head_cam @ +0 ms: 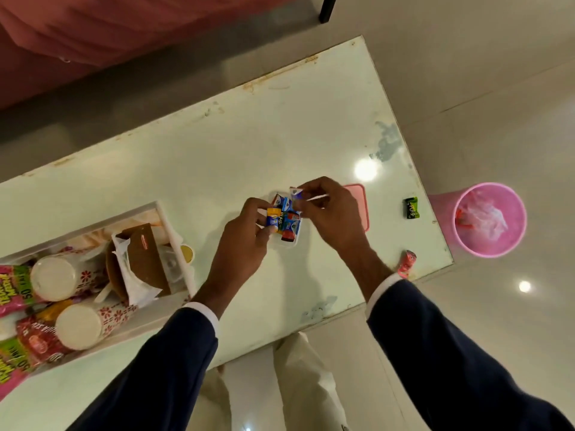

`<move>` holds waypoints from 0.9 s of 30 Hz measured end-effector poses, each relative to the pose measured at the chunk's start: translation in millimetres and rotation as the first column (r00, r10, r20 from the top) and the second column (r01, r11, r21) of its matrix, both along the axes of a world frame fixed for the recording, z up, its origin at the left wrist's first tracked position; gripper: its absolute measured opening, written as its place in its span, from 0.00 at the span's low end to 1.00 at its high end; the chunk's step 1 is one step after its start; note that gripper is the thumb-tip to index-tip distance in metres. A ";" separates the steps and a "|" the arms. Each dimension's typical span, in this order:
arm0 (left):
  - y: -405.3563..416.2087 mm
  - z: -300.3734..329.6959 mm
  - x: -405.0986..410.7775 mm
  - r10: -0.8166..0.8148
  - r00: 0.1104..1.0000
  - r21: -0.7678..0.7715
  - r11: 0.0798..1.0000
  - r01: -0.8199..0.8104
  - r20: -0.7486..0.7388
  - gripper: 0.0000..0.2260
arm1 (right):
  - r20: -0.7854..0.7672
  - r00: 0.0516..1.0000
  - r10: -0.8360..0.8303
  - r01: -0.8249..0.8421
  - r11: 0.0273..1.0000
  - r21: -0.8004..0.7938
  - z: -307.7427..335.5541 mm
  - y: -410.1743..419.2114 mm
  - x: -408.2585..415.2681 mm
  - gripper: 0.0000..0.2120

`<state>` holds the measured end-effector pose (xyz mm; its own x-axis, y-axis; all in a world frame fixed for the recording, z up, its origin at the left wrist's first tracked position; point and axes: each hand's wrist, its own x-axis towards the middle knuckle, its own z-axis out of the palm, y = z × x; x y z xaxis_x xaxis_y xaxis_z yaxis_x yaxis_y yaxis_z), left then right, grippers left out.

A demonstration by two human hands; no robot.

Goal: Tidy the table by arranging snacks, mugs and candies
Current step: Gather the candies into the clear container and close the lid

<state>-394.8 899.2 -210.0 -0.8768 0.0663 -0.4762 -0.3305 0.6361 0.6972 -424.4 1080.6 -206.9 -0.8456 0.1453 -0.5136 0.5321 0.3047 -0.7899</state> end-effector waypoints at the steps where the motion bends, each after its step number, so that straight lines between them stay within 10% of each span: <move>1: 1.6 0.2 1.7 -0.006 1.000 -0.014 1.000 0.006 0.002 0.13 | -0.005 0.999 0.036 -0.035 0.998 0.046 0.2 -5.3 6.4 0.08; 8: -3.0 4.5 -2.3 -0.116 0.993 -0.227 0.968 0.107 -0.027 0.19 | 0.039 0.995 0.089 -0.096 0.962 0.255 0.4 3.6 26.7 0.08; 18: 40.7 10.6 12.1 -0.294 0.955 -0.014 0.956 0.294 -0.026 0.05 | 0.202 0.967 -0.153 -0.008 0.776 0.631 -9.1 122.3 108.3 0.19; 27: 155.0 -3.8 -20.0 -0.677 0.731 -0.070 0.736 0.674 -0.082 0.12 | 0.197 0.957 -0.213 0.135 0.928 0.346 -41.3 146.2 147.5 0.05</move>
